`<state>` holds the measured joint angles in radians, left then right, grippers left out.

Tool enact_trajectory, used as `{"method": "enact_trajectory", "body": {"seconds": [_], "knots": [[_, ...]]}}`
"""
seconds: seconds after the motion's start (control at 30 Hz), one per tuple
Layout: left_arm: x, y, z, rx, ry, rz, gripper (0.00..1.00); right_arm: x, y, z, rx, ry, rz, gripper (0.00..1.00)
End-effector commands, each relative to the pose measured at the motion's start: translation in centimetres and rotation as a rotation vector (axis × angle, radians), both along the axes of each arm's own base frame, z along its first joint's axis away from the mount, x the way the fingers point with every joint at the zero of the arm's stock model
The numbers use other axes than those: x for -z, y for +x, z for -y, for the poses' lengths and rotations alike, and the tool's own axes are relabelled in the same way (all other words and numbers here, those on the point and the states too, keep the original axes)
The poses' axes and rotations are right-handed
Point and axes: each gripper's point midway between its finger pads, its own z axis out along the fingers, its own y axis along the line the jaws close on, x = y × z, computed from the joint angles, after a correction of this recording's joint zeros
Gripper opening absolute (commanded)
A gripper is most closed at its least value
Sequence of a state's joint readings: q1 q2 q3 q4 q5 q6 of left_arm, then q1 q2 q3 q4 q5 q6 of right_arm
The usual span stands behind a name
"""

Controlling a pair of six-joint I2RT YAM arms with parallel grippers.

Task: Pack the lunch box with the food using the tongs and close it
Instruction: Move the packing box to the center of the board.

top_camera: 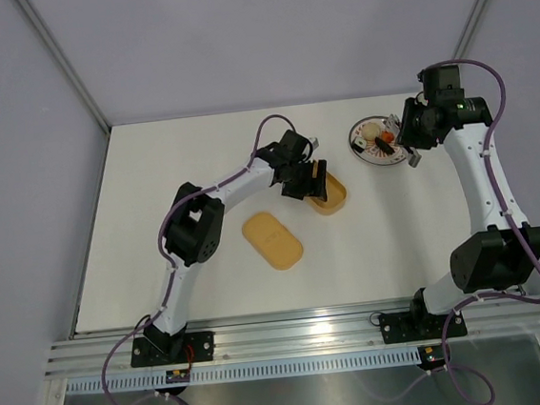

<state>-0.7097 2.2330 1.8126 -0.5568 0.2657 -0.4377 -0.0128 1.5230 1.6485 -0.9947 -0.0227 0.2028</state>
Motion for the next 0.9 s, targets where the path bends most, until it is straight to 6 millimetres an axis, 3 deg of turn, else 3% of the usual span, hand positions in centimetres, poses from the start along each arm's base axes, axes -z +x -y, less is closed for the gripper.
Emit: {"method": "enact_trajectory", "body": {"seconds": [0.0, 0.5, 0.7, 0.73, 0.8, 0.83, 0.87], "knots": [[-2.3, 1.3, 2.8, 0.047, -0.111, 0.043, 0.79, -2.2, -0.8, 0.0, 0.001, -0.01, 0.053, 0.0], [-4.2, 3.0, 6.7, 0.105, -0.191, 0.098, 0.8, -1.4, -2.1, -0.4, -0.002, 0.011, 0.019, 0.0], [-5.8, 2.3, 5.6, 0.127, -0.162, 0.127, 0.79, -1.2, -2.1, -0.7, -0.006, 0.025, 0.021, 0.0], [-7.4, 2.2, 5.2, 0.128, -0.168, 0.155, 0.8, -1.2, -1.9, -0.6, -0.003, 0.024, 0.021, 0.0], [-7.9, 1.7, 3.9, 0.134, -0.13, 0.176, 0.8, -1.2, -2.0, -0.7, -0.002, 0.026, 0.022, 0.0], [-9.8, 1.3, 3.3, 0.139, -0.132, 0.21, 0.8, -1.1, -1.9, -0.7, 0.0, 0.025, 0.02, 0.0], [-10.0, 1.3, 2.3, 0.132, -0.091, 0.23, 0.8, -1.2, -1.8, -0.6, 0.004, 0.027, 0.025, 0.0]]}}
